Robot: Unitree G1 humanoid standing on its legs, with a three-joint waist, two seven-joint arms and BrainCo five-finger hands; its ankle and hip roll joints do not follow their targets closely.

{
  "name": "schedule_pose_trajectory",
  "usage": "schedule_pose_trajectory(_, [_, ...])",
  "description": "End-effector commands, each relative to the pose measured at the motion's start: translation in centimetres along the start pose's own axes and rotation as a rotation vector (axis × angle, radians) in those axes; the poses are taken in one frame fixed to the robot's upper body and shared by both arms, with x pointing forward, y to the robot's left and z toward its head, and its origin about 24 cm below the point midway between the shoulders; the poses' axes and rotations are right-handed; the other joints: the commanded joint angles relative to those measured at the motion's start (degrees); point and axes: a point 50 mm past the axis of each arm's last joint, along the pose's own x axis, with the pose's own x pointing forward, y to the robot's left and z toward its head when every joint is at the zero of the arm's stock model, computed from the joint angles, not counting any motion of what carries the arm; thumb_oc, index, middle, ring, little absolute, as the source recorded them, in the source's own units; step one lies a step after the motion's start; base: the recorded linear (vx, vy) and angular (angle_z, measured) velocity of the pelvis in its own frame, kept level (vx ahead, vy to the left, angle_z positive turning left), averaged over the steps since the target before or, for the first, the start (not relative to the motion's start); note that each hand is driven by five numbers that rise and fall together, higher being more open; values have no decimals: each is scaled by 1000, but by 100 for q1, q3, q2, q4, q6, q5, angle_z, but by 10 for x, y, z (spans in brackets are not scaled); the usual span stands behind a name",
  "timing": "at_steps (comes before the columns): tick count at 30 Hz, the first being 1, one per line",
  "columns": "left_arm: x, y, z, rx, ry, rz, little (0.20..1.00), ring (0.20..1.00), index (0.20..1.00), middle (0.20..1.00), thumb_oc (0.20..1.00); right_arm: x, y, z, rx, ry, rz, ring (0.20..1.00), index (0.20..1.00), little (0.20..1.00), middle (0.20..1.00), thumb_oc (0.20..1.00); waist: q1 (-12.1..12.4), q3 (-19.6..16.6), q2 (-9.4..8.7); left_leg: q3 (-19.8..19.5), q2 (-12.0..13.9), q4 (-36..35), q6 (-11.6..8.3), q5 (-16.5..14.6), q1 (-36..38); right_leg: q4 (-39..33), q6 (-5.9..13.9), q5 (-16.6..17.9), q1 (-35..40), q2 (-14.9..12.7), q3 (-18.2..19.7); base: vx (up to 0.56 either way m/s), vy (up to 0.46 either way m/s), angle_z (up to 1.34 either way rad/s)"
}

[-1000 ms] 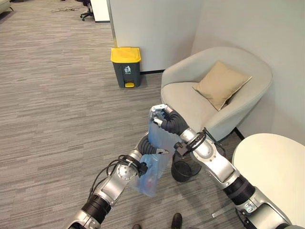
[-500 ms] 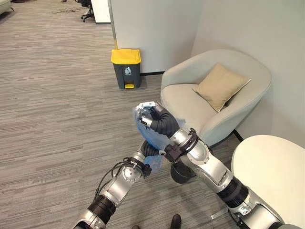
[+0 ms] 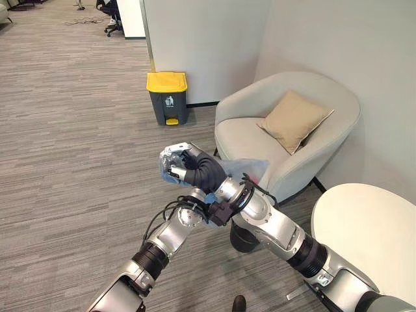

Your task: Gather garbage on tea table into small bin, then transfer packed bag to large trash can.

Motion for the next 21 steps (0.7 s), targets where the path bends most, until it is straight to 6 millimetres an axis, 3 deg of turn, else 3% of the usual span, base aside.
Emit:
schedule_pose_trajectory(1, [13,13,28,-71,-143,67,200,200,200,200,200,20,7,34,22,-204,33,200,200,200,200,200,-29,-70,-53,-319,-35,-71,-27,-477,-65,192,530,-1074,388,-72,380,0,0,0])
schedule_pose_trajectory(8, [0,25,25,-134,-156,107,200,200,200,200,200,6,-8,24,-171,-139,-8,200,200,200,200,200,-29,-102,-23,-339,-35,-71,-33,-484,-38,148,534,-1082,444,-63,364,0,0,0])
schedule_pose_trajectory(10, [-5,30,22,-151,-154,127,200,200,200,200,200,2,-14,24,-271,-124,-22,570,570,570,570,570,-26,-103,-21,-346,-33,-71,-34,-486,-33,135,536,-1085,454,-66,355,0,0,0])
schedule_pose_trajectory(11, [-8,33,21,-168,-151,137,200,200,200,200,200,-1,-17,26,-334,-122,-28,953,953,953,953,953,-24,-109,-19,-347,-32,-71,-33,-487,-29,129,536,-1088,457,-65,353,0,0,0])
schedule_pose_trajectory(12, [-13,36,17,-204,-141,153,200,200,200,200,200,-5,-21,27,-414,-108,-30,1000,1000,1000,1000,1000,-19,-112,-12,-355,-30,-71,-32,-484,-30,127,535,-1091,459,-62,351,0,0,0])
schedule_pose_trajectory(21, [-43,51,-18,-266,-11,245,200,200,200,200,200,-36,-50,28,-761,-25,-130,1000,1000,1000,1000,1000,-6,-95,7,-398,-24,-71,-31,-464,-40,109,548,-1095,478,-58,328,0,0,0])
